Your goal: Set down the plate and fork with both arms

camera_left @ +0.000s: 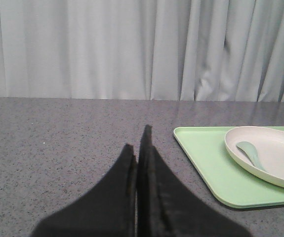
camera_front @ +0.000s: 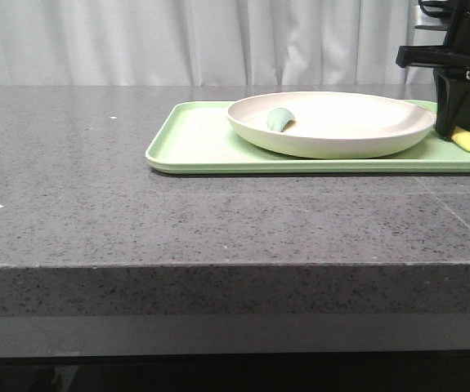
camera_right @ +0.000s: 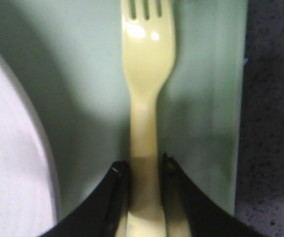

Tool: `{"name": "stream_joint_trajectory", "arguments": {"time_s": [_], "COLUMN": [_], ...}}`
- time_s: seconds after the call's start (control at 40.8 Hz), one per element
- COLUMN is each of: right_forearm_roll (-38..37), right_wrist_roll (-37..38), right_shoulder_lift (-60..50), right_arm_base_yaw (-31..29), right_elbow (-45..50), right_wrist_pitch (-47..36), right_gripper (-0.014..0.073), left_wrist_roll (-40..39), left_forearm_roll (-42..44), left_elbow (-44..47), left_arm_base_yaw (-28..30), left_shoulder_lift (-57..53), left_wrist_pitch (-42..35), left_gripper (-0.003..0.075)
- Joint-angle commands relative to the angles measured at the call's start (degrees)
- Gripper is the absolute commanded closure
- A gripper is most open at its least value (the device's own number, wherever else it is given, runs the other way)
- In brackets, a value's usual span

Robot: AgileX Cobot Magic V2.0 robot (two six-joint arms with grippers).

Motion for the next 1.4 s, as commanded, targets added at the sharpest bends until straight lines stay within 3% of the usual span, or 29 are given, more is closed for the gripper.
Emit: {"name": "stream_joint_trajectory", "arguments": {"time_s": [0.0, 0.098, 0.343, 0.465, 0.661, 0.857, 1.029, 1.372], "right_forearm_roll": [-0.16, -0.16, -0.16, -0.16, -0.16, -0.16, -0.16, -0.16], "right_wrist_roll": [-0.73, -0.73, -0.73, -1.00, -1.37, -2.88, -4.74, -5.19], "right_shoulder_lift": [-4.61, -6.23, -12.55, -15.43, -19.69, -25.33, -35.67, -63.99], "right_arm_base_yaw": [-0.32, -0.32, -0.32, -0.32, -0.32, -0.12, 1.51, 2.55], "right_elbow": [-1.84, -1.84, -1.84, -1.84, -1.84, -0.65, 9.41, 45.63], "right_wrist_pitch": [1.77, 0.84, -1.56, -1.37, -1.31, -1.04, -7.09, -28.23], "right_gripper": [0.0272, 0.0206, 0.0229, 0.0379, 0.0708, 0.0713, 0.0713, 0.0713], "left_wrist_roll": [-0.30, -0.30, -0.30, -0.30, -0.30, -0.30, -0.30, -0.30], "left_forearm_roll": [0.00, 0.00, 0.00, 0.00, 0.00, 0.00, 0.00, 0.00], "left_elbow": [-1.48, -1.48, -1.48, -1.48, -1.48, -1.48, -1.48, -1.48], "left_arm_base_yaw": [0.16, 0.16, 0.16, 0.16, 0.16, 0.16, 0.16, 0.16], "left_shoulder_lift": [0.58, 0.58, 0.58, 0.58, 0.58, 0.58, 0.58, 0.58], "left_wrist_pitch": [-4.91, -4.91, -4.91, -4.91, -4.91, -4.91, -4.91, -4.91], "left_gripper": [0.0738, 0.0738, 0.0738, 0.0738, 0.0738, 0.0738, 0.0738, 0.0738]}}
